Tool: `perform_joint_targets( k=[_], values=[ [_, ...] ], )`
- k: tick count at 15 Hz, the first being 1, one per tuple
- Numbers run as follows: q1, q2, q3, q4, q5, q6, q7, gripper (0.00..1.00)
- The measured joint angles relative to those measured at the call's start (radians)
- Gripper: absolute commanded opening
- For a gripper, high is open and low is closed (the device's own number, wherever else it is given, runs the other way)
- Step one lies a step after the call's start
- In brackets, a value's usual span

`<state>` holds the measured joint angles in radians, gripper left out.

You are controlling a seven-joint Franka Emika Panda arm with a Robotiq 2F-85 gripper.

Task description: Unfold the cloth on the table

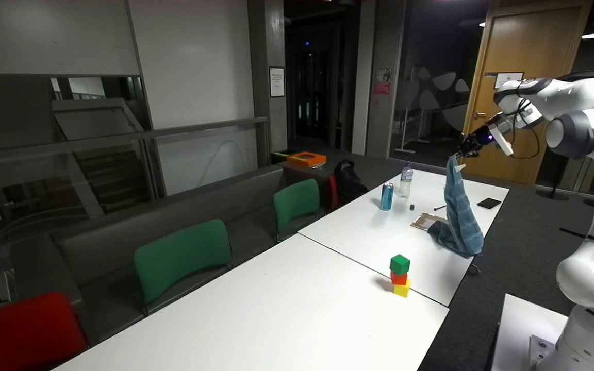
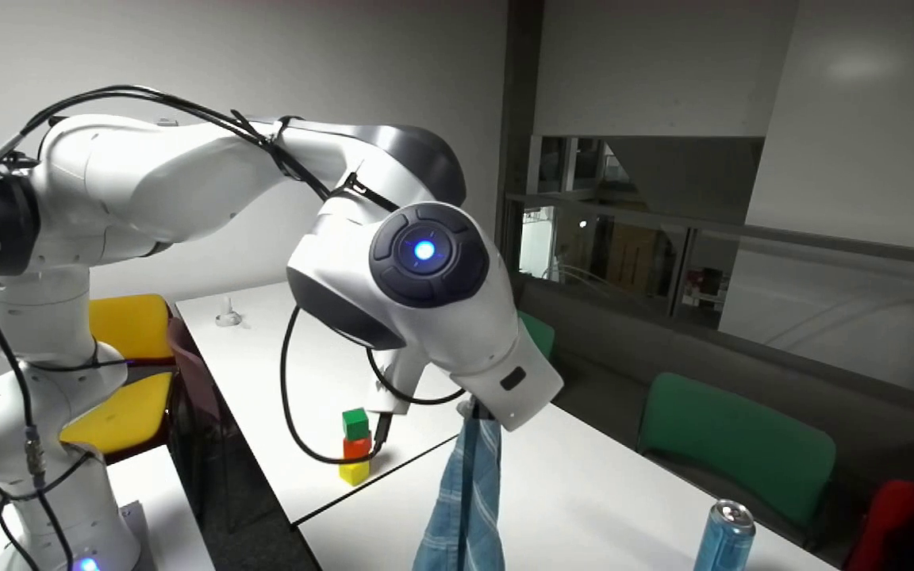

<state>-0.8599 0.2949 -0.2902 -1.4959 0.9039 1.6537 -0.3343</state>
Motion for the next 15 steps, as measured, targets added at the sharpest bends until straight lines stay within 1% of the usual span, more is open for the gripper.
perform_joint_targets(
  k=[5, 9, 10, 11, 12, 13, 15],
  values=[
    [0.073, -0.051, 0.000, -0.034, -0.032, 0.012, 0.016, 0.02],
    [0.158, -0.108, -0.001, -0.091, -0.102, 0.075, 0.025, 0.02],
    [0.180, -0.120, -0.001, -0.103, -0.121, 0.097, 0.034, 0.32],
    [0.202, -0.129, -0.001, -0.114, -0.144, 0.115, 0.048, 0.33],
    [0.221, -0.134, -0.002, -0.119, -0.165, 0.127, 0.063, 0.38],
    [0.238, -0.137, -0.003, -0.123, -0.184, 0.131, 0.078, 0.48],
    [0.265, -0.141, -0.006, -0.127, -0.210, 0.132, 0.104, 0.62]
  ],
)
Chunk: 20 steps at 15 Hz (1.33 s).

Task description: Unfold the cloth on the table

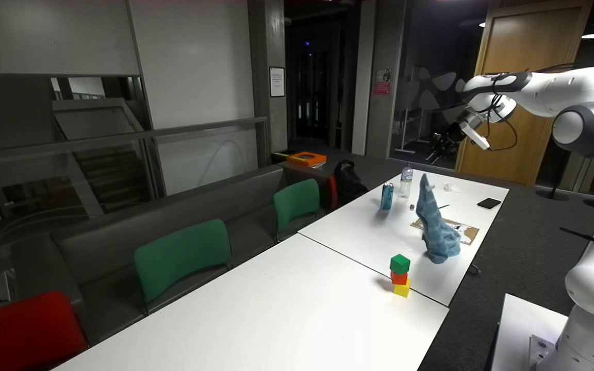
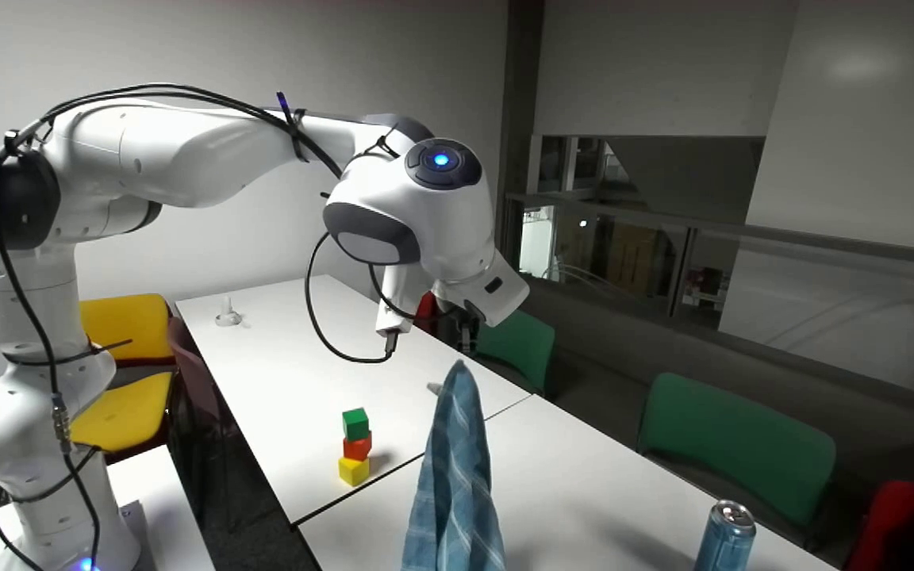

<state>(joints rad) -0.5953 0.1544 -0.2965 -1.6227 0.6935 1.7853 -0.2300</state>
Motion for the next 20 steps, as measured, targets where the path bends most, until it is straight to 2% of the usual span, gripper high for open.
perform_joint_targets(
  k=[4, 6, 11, 16, 20],
  values=[
    [0.031, 0.000, -0.015, 0.000, -0.024, 0.000, 0.034, 0.92],
    [0.038, 0.000, -0.021, 0.000, -0.030, 0.000, 0.041, 1.00],
    [0.049, 0.000, -0.043, -0.002, -0.062, 0.005, 0.043, 1.00],
    [0.053, -0.011, -0.077, -0.045, -0.258, 0.089, 0.046, 1.00],
    [0.052, -0.014, -0.119, -0.098, -0.360, 0.112, 0.078, 1.00]
  ],
)
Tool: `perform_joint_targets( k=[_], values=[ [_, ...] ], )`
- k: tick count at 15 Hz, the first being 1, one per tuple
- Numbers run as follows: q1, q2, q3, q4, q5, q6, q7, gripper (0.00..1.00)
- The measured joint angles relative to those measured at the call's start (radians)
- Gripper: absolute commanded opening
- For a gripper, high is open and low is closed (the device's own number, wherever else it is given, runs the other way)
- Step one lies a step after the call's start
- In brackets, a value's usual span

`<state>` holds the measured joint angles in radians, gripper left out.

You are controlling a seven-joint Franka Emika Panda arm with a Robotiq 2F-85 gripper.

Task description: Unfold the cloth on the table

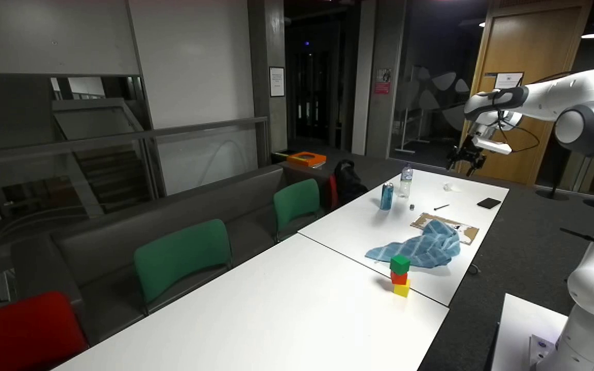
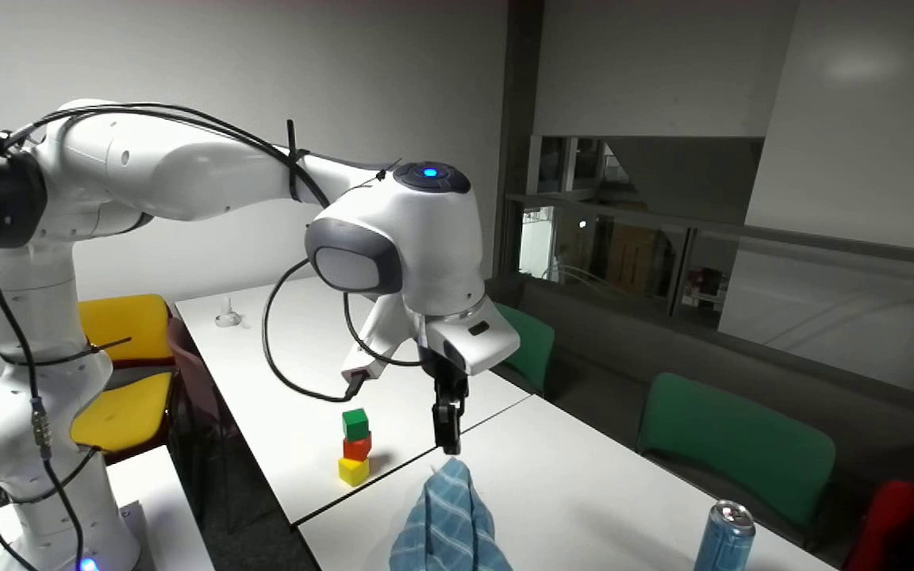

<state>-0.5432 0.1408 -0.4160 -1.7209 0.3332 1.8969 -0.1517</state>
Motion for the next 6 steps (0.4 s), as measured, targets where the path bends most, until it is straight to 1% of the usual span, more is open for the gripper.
perform_joint_targets(
  k=[3, 6],
  values=[
    [-0.004, -0.004, -0.015, -0.039, -0.003, 0.000, 0.002, 1.00],
    [-0.004, -0.009, -0.015, -0.043, -0.003, 0.000, 0.002, 1.00]
  ],
)
